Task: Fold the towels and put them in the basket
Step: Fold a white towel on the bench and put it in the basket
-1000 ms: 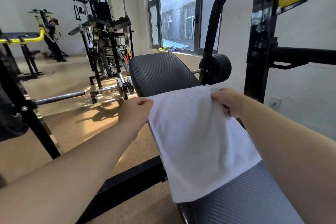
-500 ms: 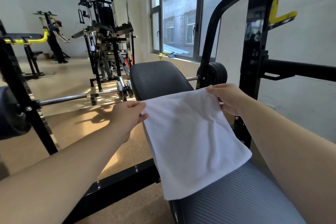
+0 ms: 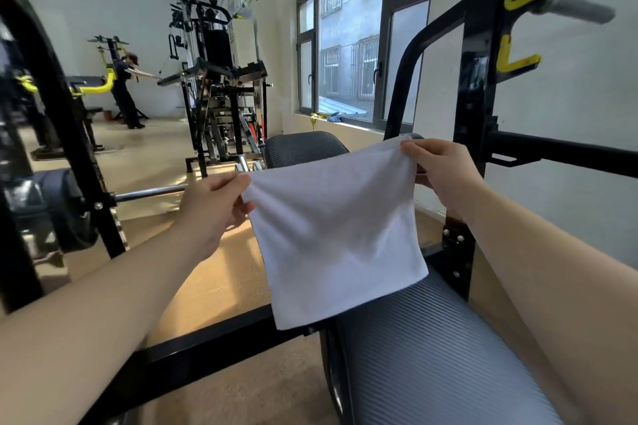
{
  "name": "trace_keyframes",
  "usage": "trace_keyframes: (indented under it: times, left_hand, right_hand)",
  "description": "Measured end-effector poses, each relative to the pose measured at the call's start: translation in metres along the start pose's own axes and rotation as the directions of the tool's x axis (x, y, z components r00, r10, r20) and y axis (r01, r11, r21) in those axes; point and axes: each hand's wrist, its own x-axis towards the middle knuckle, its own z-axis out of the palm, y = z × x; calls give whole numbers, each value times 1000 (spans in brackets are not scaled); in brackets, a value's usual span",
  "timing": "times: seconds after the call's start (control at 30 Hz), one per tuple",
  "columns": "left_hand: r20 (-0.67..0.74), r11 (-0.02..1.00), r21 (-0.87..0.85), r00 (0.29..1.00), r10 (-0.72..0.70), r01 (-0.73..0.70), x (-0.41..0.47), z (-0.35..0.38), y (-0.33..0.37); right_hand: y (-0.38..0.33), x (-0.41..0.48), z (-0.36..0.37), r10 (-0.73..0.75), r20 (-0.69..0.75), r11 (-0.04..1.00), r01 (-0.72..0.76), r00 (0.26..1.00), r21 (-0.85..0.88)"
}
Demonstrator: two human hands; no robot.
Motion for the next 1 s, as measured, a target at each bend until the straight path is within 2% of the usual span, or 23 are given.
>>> trace_keyframes:
  times: [0.23, 0.43, 0.57, 0.77, 1.0]
  left_hand:
    - [10, 996, -90, 1000, 22, -21, -20, -58, 11]
    - [-7, 996, -79, 1000, 26, -27, -48, -106, 8]
    - [-59, 993, -121, 998, -12, 5, -64, -132, 1]
    - [-92, 995, -87, 994, -65, 57, -90, -166, -22]
    - [-95, 992, -67, 989, -116, 110, -102, -199, -54]
  right_hand:
    - [-17, -36, 30, -24, 113, 998, 18, 993, 56]
    - [-7, -70, 67, -24, 153, 994, 7, 988, 110]
    - [9, -98, 90, 0, 159, 1000, 0, 987, 0]
    - [29, -141, 114, -21, 151, 995, 35, 988, -91]
    - [55, -181, 129, -18, 113, 999, 23, 993, -49]
